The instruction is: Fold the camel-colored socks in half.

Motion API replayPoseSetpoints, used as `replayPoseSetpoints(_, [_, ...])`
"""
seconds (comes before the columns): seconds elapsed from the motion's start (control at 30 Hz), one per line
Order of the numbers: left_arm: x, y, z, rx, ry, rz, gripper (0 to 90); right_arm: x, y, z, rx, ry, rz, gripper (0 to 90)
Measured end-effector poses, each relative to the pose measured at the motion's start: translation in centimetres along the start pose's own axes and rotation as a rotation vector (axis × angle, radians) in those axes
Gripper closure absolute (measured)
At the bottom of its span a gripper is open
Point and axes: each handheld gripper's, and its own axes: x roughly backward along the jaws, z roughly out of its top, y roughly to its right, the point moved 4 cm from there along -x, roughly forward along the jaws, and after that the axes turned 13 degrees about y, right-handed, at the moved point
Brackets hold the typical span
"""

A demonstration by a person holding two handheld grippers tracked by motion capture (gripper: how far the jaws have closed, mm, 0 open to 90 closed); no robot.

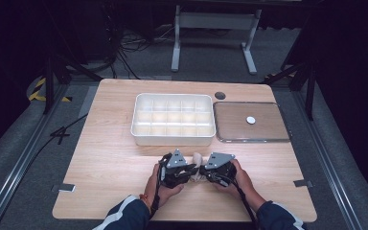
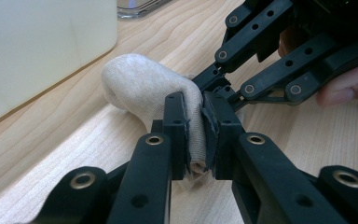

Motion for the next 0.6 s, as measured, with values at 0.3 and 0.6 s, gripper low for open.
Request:
replayPoseSetpoints(0.3, [0.3, -0.5, 0.0, -0.025, -0.025, 0.028, 81.8, 1.5, 1.1, -0.2, -0.035, 0.028, -0.041, 65.4])
replayPoseSetpoints(0.6, [-0.5, 0.3, 0.0, -0.050, -0.021, 0.011, 79.1, 0.8, 0.7, -0.6, -0.050, -0.010, -0.009, 75.4])
